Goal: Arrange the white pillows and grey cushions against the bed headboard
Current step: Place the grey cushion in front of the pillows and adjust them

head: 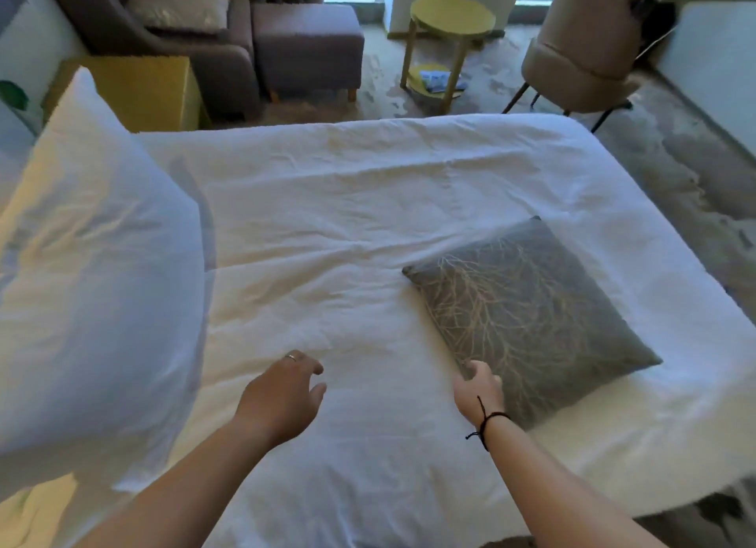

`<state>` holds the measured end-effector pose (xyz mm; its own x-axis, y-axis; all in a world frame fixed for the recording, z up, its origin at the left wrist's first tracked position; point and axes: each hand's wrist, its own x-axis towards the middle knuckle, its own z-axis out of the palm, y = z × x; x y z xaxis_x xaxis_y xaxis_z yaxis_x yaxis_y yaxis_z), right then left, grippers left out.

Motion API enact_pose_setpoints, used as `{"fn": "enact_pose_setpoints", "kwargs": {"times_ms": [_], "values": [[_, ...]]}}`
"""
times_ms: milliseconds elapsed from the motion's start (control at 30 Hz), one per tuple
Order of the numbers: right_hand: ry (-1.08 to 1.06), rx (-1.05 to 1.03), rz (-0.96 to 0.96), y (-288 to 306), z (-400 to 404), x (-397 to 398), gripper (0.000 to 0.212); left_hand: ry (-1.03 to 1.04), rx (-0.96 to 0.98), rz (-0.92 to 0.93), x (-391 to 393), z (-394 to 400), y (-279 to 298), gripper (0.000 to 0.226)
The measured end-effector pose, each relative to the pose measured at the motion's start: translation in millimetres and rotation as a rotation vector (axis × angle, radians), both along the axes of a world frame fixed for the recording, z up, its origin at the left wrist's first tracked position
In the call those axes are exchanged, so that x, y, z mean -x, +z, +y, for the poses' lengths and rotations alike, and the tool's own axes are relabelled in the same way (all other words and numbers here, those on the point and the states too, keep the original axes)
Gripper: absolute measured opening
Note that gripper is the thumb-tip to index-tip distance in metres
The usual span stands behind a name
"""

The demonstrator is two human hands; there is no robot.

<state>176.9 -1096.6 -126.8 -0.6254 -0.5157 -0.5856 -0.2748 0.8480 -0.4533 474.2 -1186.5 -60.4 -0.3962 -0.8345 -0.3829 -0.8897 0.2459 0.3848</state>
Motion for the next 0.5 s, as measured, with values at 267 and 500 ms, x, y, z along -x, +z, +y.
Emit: {"fn": "enact_pose_setpoints", "kwargs": {"times_ms": [267, 500], "values": [[0.239, -0.246, 0.205, -69, 67, 100, 0.09, -0.048, -0.023, -0.088, 100, 6, -13, 0.024], [0.343, -0.257, 0.302, -108, 72, 93, 0.106, -0.079, -0.1, -0.117, 146, 40, -36, 0.023]]}}
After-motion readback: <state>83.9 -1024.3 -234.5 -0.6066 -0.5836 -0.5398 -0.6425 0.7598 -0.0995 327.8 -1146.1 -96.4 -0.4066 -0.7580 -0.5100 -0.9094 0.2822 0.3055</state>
